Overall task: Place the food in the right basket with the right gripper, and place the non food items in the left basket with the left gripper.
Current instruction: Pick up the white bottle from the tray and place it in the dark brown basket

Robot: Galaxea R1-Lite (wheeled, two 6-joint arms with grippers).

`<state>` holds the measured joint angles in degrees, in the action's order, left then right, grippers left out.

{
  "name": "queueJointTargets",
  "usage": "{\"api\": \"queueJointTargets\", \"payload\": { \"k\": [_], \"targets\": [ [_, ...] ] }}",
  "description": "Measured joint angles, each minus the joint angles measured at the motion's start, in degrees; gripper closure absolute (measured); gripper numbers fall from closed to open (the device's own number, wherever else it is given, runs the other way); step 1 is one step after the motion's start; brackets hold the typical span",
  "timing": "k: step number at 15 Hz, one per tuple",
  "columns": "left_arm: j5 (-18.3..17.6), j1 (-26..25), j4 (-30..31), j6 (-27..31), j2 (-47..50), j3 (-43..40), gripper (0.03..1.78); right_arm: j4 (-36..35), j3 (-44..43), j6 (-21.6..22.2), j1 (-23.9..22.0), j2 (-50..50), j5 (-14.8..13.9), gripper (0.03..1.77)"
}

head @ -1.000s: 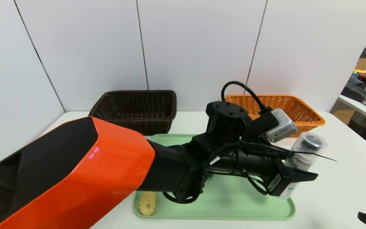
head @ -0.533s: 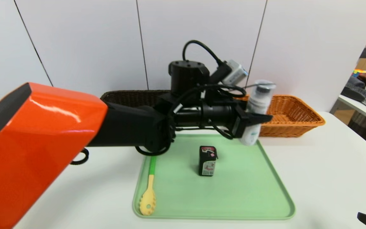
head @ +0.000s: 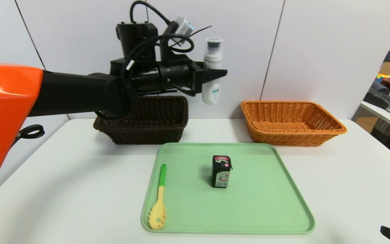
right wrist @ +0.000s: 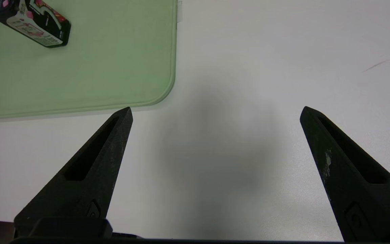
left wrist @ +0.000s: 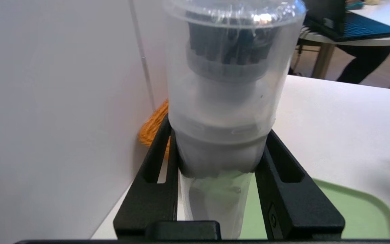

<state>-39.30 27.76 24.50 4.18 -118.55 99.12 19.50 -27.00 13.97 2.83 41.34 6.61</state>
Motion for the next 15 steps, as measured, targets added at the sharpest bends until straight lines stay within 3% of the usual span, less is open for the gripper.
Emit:
{"api": "queueJointTargets", "payload": {
  "k": [7,11,15],
  "targets": [
    [0.57,-14.9,-0.63,0.37,-1.49,-0.48,1.15,-0.44,-0.04,-0.05,0.44,1.08,0.02,0.09],
    [0.83,-18.64,-0.34,0.72,-2.94,-3.23,1.15,-0.93,0.09,-0.09,0.59,1.68,0.0,0.09],
    [6.01,-19.32,-0.33,2.89,-3.72,-6.77,1.15,-0.93,0.13,-0.11,0.59,2.01,0.0,0.09]
  ]
}}
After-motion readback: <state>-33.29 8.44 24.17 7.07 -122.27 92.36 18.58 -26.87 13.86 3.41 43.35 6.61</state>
